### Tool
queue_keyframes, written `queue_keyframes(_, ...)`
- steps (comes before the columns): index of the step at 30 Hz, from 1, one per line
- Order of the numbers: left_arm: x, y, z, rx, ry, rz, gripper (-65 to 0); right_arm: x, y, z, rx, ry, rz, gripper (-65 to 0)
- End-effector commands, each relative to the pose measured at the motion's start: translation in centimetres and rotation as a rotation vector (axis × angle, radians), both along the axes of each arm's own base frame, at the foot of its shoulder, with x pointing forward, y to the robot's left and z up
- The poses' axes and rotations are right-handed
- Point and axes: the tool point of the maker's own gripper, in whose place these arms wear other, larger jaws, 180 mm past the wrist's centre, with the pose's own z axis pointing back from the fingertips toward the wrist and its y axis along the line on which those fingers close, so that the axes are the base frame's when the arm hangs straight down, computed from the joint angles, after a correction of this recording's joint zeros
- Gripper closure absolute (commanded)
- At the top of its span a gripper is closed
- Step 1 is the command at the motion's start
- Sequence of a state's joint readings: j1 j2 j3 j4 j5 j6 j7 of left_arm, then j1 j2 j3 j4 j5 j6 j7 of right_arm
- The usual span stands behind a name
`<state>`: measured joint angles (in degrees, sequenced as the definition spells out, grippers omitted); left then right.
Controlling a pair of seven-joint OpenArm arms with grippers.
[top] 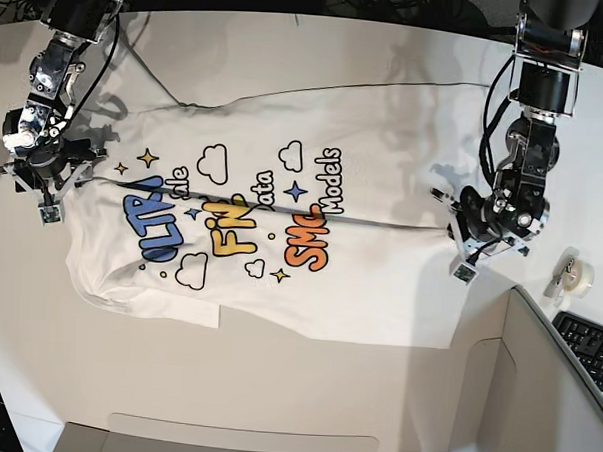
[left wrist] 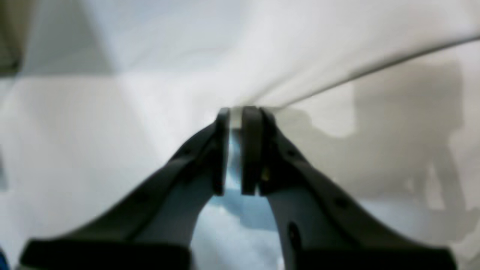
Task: Layout the t-shirt on the table in an organized manner, then fold the t-shirt properly
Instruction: 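Grasp the shirt edges with both grippers and stretch the shirt flat, then release the shirt and move both grippers away from it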
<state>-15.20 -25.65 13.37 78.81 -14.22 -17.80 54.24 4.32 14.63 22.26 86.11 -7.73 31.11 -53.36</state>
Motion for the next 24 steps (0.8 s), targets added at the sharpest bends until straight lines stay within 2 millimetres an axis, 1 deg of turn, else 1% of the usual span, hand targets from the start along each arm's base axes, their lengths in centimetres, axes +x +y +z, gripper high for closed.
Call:
queue_keyframes(1,1.8,-0.1,2.7,-0.01,-0.086,-0.004,-10.5,0.3,-1.3,1.4,-0.048,-0.014,-0.009,-35.6)
queue_keyframes(3,2.2,-0.2,3.7,-0.016,-0.116,-0.003,-12.9,0.7,-1.3,2.3,-0.066,-0.036,-0.004,-35.9)
queue_keyframes(5,2.7,-0.6,5.1,-0.037,-0.162,0.004,-13.8,1.1,-1.2,3.7,-0.087,-0.074,0.005,-36.0)
queue_keyframes(7,3.1,0.1,7.7,-0.044,-0.229,0.03,-13.7,1.3,-1.2,5.4,-0.112,-0.105,0.001,-36.0)
queue_keyframes(8,3.4,0.2,9.6,-0.057,-0.276,0.048,-13.7,1.2,-1.6,6.7,-0.129,-0.128,-0.014,-36.0)
queue_keyframes(9,3.4,0.2,10.9,-0.084,-0.307,0.067,-13.7,0.9,-2.1,7.9,-0.143,-0.152,-0.033,-36.0)
queue_keyframes(10,3.1,0.6,12.2,-0.108,-0.335,0.091,-13.7,0.6,-2.5,9.3,-0.155,-0.182,-0.057,-36.0)
queue_keyframes(12,2.1,1.7,14.7,-0.155,-0.379,0.133,-13.8,-0.3,-2.8,11.5,-0.16,-0.245,-0.114,-36.0)
queue_keyframes(13,1.5,2.2,15.7,-0.181,-0.388,0.152,-13.8,-1.5,-3.2,12.3,-0.167,-0.266,-0.155,-36.0)
queue_keyframes(14,1.0,2.6,16.6,-0.204,-0.397,0.169,-13.8,-3.0,-3.4,12.8,-0.164,-0.274,-0.195,-36.0)
queue_keyframes(15,0.0,3.3,16.6,-0.228,-0.386,0.194,-13.8,-4.4,-2.9,12.6,-0.136,-0.267,-0.211,-35.9)
queue_keyframes(16,-0.9,3.9,16.6,-0.248,-0.378,0.215,-13.8,-5.6,-2.3,11.7,-0.094,-0.242,-0.206,-35.9)
queue_keyframes(17,-1.9,4.6,16.3,-0.266,-0.367,0.241,-13.8,-7.0,-1.6,10.0,-0.04,-0.188,-0.178,-35.9)
queue_keyframes(19,-3.5,5.2,15.3,-0.296,-0.34,0.265,-13.8,-10.0,-1.7,7.8,0.065,-0.151,-0.23,-35.9)
queue_keyframes(21,-4.9,5.4,13.7,-0.311,-0.296,0.278,-13.8,-12.5,-1.6,6.1,0.154,-0.118,-0.27,-35.9)
queue_keyframes(24,-7.0,5.6,11.4,-0.312,-0.23,0.296,-13.8,-15.5,-2.0,5.4,0.253,-0.127,-0.317,-35.9)
